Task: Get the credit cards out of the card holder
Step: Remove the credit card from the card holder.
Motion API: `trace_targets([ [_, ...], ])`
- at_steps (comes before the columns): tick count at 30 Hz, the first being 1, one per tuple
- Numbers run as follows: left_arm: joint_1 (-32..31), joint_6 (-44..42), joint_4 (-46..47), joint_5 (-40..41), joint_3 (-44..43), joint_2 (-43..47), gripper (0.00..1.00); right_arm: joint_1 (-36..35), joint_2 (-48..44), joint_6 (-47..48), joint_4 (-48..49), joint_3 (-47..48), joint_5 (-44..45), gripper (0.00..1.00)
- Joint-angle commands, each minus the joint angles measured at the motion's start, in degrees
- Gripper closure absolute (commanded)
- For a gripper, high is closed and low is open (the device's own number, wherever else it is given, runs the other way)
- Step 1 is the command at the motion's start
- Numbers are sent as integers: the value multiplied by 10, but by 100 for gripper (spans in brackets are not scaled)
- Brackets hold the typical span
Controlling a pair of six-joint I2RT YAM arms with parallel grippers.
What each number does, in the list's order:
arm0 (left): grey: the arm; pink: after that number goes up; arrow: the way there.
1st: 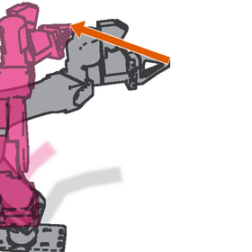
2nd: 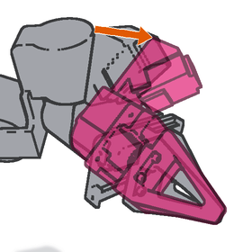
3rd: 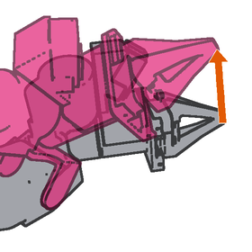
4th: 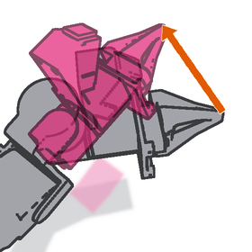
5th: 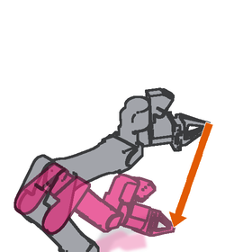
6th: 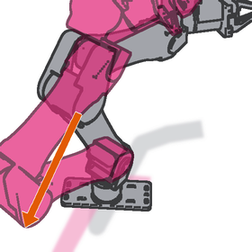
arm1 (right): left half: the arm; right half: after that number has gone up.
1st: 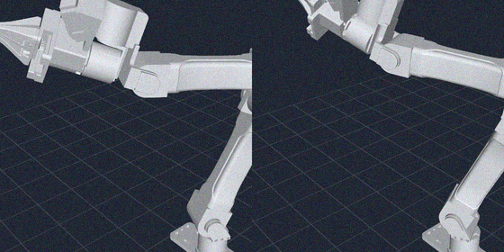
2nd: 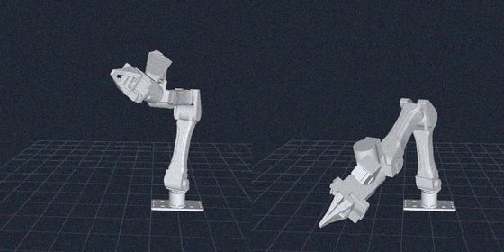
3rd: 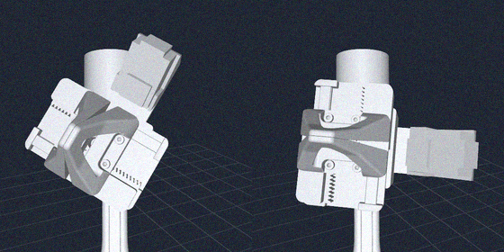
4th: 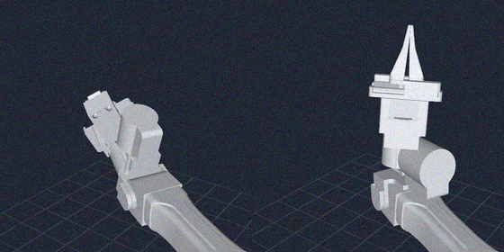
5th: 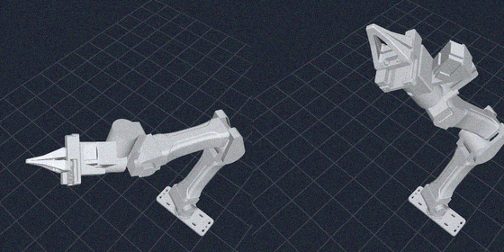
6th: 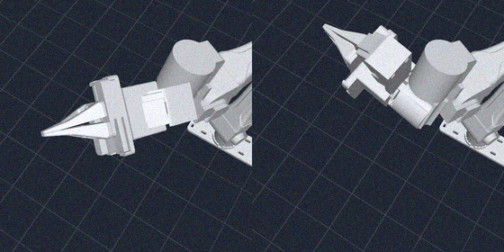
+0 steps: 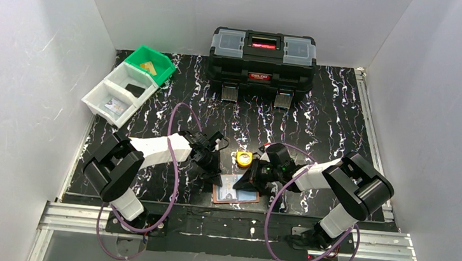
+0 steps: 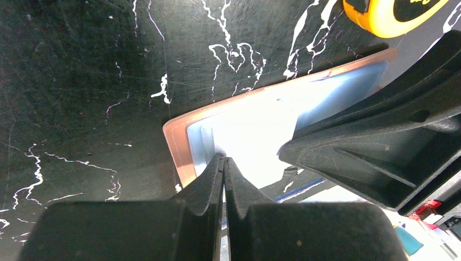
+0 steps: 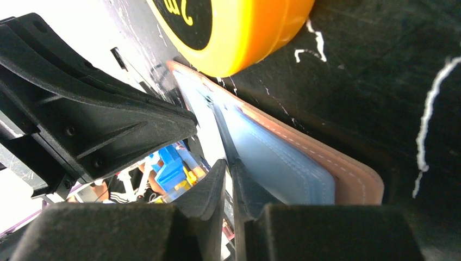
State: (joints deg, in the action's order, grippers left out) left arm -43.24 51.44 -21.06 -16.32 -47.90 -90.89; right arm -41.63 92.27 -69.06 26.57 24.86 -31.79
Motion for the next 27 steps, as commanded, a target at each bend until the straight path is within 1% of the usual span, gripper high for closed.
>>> trace_targets([
  [1,-4,-11,-30,30,17,-24,100,3,6,3,17,9,-12,85],
  [7,-5,-15,-33,29,16,-27,100,3,6,7,15,12,-12,94],
  [11,-2,-22,-51,43,15,-19,100,2,-10,25,-18,14,4,99],
  [16,11,-38,-72,58,20,-4,100,2,-40,60,-92,24,42,99],
  [20,17,-47,-77,59,21,-3,100,2,-55,77,-130,30,62,99],
  [27,18,-49,-75,56,20,-16,100,2,-68,92,-160,33,80,99],
])
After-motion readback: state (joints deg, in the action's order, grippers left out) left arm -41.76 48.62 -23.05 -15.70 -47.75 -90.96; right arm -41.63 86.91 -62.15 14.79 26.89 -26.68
